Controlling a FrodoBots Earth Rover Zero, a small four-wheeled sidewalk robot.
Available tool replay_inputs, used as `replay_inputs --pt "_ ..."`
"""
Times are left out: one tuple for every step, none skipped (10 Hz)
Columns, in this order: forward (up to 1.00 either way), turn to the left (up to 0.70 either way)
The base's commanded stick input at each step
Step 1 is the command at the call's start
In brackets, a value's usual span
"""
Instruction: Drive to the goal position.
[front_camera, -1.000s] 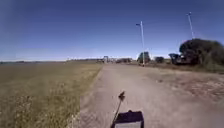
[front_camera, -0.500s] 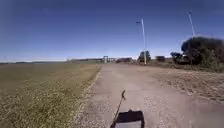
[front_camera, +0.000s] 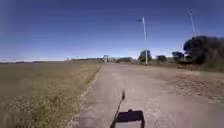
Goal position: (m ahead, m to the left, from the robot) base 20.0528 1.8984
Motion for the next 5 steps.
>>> replay_inputs --pt "1.00 0.00" --pt "1.00 0.00" --pt "1.00 0.00" --pt "1.00 0.00" --pt "1.00 0.00"
